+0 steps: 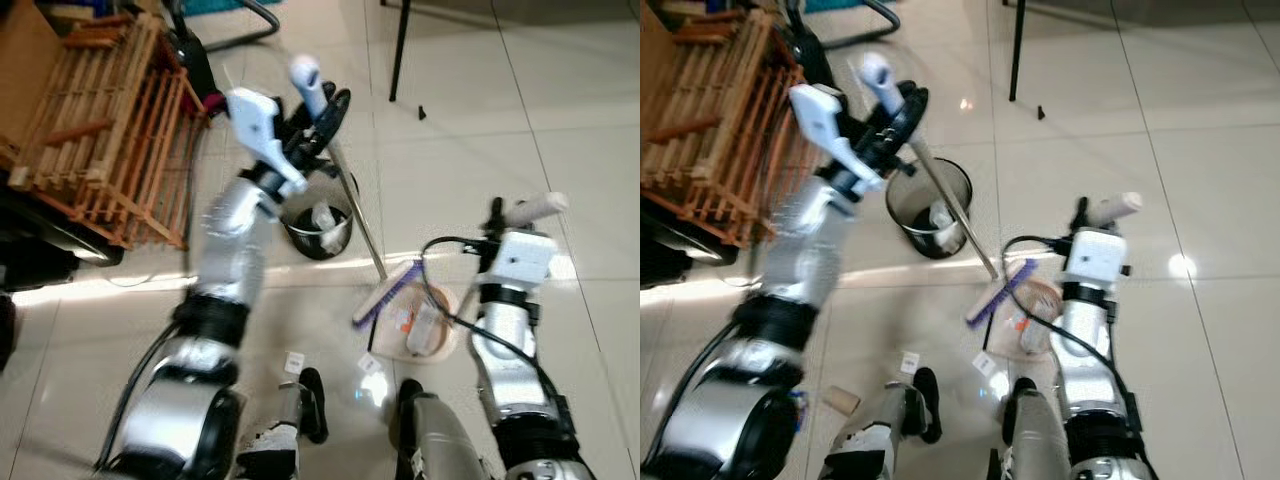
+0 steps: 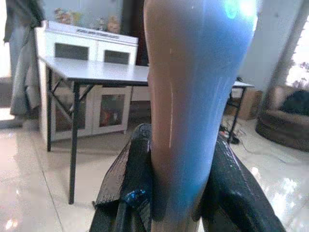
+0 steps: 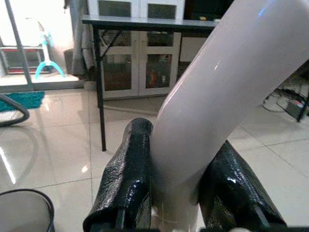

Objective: Sweep floor

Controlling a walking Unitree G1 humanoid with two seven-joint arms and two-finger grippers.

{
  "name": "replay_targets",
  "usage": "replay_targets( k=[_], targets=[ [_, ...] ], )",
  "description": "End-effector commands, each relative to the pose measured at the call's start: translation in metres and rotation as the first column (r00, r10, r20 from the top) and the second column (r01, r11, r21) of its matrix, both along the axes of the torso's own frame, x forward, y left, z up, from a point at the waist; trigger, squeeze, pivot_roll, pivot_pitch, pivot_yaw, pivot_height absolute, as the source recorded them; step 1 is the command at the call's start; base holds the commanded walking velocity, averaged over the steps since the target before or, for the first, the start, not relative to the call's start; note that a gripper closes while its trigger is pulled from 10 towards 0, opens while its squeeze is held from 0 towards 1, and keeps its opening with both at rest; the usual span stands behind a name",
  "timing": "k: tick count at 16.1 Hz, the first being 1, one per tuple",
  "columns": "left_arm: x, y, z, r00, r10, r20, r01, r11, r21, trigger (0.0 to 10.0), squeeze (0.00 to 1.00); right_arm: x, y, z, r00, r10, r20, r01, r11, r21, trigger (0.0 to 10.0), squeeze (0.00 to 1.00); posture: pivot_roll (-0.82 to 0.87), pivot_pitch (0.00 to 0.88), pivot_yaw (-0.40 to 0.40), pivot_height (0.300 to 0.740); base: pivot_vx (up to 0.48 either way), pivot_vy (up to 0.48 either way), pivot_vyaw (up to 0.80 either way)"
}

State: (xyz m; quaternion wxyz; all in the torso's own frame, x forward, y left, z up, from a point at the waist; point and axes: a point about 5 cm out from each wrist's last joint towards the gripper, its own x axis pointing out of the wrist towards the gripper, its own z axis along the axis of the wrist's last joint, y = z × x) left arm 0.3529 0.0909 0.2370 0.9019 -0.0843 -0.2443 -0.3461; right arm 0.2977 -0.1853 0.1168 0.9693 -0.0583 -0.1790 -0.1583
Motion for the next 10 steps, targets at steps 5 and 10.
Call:
replay_targets(
  k=[5,10],
  targets=[
    [-0.036,0.032,-0.049,0.987,0.094,-0.127,-0.076,0.987,0.139,10.0,0.00,-0.005,-0.032,0.016,0.994,-0.106,-0.014,0.107,0.989,0.100,10.0,0.00,0.01,0.122,0.112,0.740,0.000,0.000,0.00],
    [-0.061,0.051,-0.073,0.965,0.202,-0.168,-0.156,0.956,0.249,10.0,0.00,-0.001,-0.054,0.050,0.992,-0.127,0.006,0.126,0.985,0.114,10.0,0.00,-0.01,0.077,0.096,0.740,0.000,0.000,0.00]
  ],
)
